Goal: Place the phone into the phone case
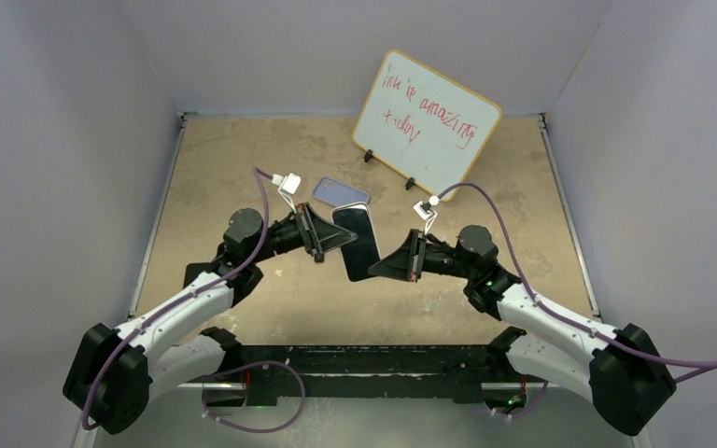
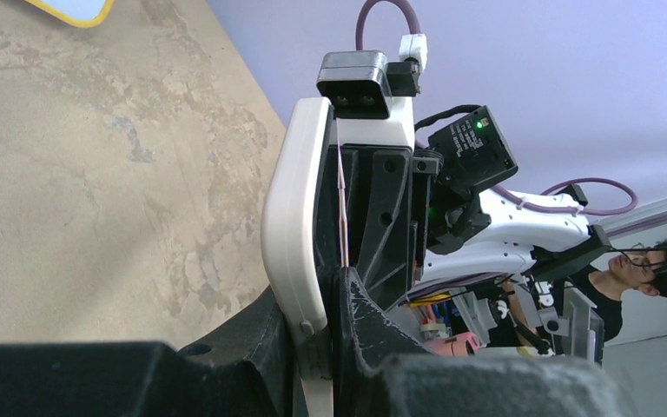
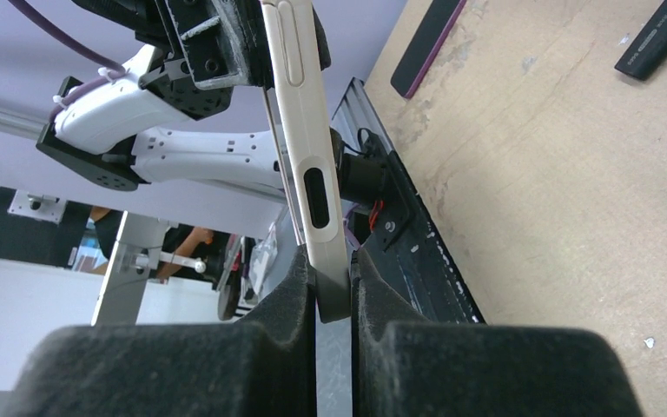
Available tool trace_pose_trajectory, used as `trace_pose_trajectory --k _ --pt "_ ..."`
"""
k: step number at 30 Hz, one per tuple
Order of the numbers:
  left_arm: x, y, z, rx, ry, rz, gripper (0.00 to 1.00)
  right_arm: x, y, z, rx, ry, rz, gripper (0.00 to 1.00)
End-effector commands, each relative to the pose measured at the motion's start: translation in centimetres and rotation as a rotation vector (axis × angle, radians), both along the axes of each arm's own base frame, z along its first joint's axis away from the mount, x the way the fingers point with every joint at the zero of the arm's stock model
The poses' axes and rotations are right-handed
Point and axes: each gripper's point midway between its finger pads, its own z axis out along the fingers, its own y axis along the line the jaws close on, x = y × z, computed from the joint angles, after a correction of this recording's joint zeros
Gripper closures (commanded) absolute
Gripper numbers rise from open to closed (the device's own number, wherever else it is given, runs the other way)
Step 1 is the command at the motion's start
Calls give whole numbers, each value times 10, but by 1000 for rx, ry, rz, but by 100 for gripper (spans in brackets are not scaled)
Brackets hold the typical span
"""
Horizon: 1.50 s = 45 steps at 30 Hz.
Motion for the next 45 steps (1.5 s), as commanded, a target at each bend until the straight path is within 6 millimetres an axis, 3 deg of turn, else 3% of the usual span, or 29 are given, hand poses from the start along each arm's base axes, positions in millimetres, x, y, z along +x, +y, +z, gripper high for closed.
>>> trace_pose_trajectory --k 1,3,8,9,18,24,26,32,37,41,45 --pt "7 2 -5 25 -63 35 100 14 -6 2 -12 24 -123 75" --pt "6 1 -14 45 -30 22 100 17 -11 1 -34 17 -165 52" --pt "8 -9 -51 101 87 -31 100 26 -28 4 -95 -7 -280 5" --pt "8 -12 -59 105 112 -41 100 28 -30 6 -104 -11 -302 1" --pt "24 -59 -100 110 206 -133 100 37 -44 15 -146 -41 -398 1" --pt "48 -87 -122 88 267 -157 100 41 -53 6 -188 -26 -452 1" --pt "54 -91 -132 99 284 -150 96 41 -53 8 -187 -31 -452 1" --pt "61 -86 -174 246 330 -109 70 44 -51 6 -205 -34 -446 1" --pt "63 -77 -192 330 370 -95 62 44 -51 -2 -216 -17 -449 1" --pt "67 -61 -197 393 394 -46 58 46 -54 -12 -243 3 -468 3" --pt "76 -40 -189 500 361 36 53 46 -55 -33 -309 59 -463 9"
